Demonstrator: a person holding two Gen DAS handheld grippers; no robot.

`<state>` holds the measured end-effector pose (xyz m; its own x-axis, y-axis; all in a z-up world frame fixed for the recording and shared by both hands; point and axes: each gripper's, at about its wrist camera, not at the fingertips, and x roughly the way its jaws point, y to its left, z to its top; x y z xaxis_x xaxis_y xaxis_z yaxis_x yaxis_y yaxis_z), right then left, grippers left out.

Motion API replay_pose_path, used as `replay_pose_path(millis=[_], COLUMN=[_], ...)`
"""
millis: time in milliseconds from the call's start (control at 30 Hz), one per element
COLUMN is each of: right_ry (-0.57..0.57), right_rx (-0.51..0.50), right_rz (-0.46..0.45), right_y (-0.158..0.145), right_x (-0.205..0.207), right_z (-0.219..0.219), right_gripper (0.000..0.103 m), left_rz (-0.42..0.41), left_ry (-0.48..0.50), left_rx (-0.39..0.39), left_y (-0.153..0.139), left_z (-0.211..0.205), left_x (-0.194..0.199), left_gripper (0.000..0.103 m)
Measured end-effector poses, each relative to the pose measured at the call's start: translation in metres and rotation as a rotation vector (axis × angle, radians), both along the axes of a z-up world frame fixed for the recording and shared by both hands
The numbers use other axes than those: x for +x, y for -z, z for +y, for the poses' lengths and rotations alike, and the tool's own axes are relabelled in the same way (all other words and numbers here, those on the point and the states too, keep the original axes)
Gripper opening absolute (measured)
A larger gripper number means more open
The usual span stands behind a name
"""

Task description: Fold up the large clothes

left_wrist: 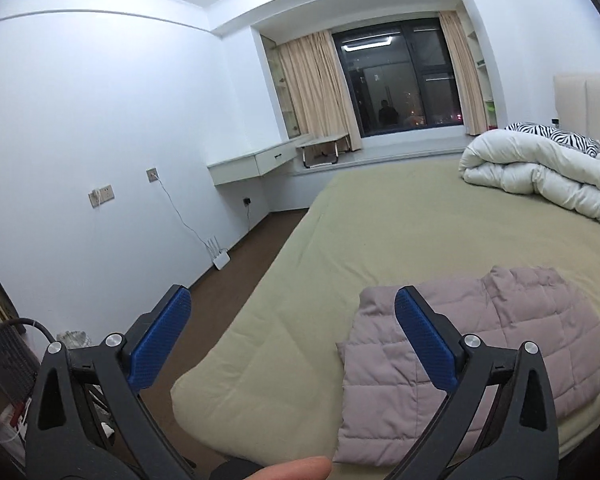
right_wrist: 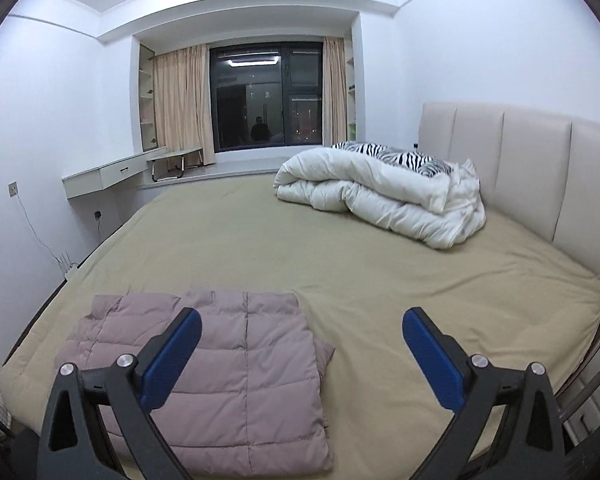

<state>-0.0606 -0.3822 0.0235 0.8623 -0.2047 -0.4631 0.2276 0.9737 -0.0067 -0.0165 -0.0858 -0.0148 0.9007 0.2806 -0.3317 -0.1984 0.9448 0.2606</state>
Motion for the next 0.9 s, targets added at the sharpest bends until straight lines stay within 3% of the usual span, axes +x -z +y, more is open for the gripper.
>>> replay_pose_path(millis=[167, 333, 467, 633, 767, 900], right_ry=[-0.035, -0.033, 0.003, 0.019, 0.0, -0.019], right_rx=[-0.041, 0.069, 0.144, 0.108, 0.125, 0.107], right_rz=[0.061, 0.043, 0.151, 0.239, 0.276, 0.307], right_y=[-0.038, -0.058, -0.048, -0.022, -0.007, 0.003], right_x=[-0.005, -0.016, -0.01, -0.002, -0.002, 0.002], right_z=[0.031, 0.041, 0.046, 0.059, 0.071, 0.082], right_gripper=[0.103, 0.103, 0.103, 0.103, 0.103, 0.103], left_rz=[0.083, 0.116, 0.204, 0.426, 0.488, 0.475], left_ry=[0.039, 0.048, 0.09, 0.161, 0.166, 0.167], left_rx=[-0.088, -0.192, -0.173, -0.242, -0.257, -0.245], left_y=[-0.028, -0.045, -0.032, 0.029, 0.054, 0.065], left_z=[-0.011, 0.0, -0.007, -0.011, -0.012, -0.009], left_x=[-0.012, -0.033, -0.034, 0.002, 0.006, 0.014], left_gripper=[0.103, 0.103, 0.103, 0.103, 0.103, 0.103])
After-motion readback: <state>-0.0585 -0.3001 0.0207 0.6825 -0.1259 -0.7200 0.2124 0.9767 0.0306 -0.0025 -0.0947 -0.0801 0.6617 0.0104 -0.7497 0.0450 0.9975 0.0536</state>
